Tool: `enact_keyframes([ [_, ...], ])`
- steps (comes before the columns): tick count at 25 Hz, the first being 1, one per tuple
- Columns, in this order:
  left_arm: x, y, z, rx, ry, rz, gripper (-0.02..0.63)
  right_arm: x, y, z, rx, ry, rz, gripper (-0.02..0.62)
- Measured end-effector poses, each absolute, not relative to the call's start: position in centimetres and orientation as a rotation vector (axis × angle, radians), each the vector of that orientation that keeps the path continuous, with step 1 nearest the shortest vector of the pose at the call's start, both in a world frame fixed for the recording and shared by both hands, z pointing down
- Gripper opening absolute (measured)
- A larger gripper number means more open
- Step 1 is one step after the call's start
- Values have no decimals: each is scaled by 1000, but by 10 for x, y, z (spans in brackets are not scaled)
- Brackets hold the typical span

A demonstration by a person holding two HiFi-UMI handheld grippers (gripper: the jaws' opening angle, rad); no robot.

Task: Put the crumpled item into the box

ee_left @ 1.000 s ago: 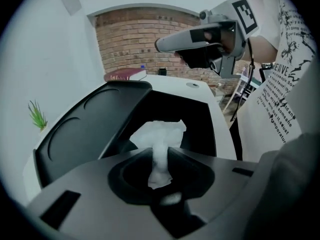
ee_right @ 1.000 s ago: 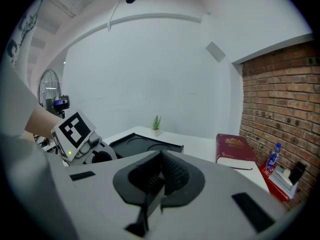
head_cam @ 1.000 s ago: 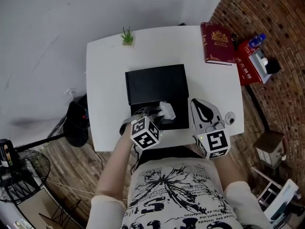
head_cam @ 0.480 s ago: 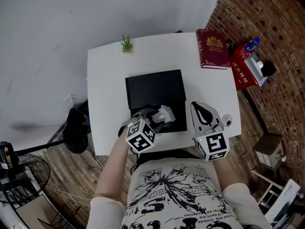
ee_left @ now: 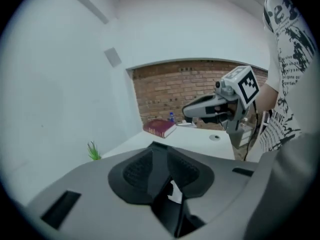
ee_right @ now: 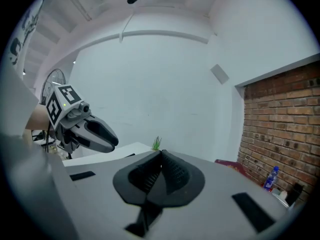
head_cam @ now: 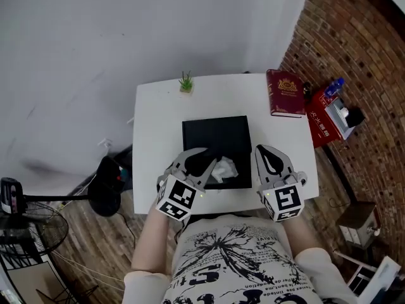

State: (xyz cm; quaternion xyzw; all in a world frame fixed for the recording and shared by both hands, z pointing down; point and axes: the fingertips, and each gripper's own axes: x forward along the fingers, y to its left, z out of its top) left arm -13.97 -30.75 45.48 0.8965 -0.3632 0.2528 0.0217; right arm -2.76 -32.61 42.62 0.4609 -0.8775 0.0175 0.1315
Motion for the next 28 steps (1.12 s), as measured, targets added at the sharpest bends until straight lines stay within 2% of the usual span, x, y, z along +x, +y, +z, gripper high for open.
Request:
enact_keyframes([
  [4,-165,-308,403,2771,-1379,598,43,-36,-323,404,1345,-2605,-9,15],
  [7,-189,-300,382,2711,-1532,463,22,-42,-319,393,1355,-2623,-30,15],
  [18,-235,-280,354,2610,-1708,212,12,-52,-314,370,1389,-2695,-55,14],
  [28,-234,-285,344,2626,-1743,239,12,-68,-299,371,1283,-2732,-76,12],
])
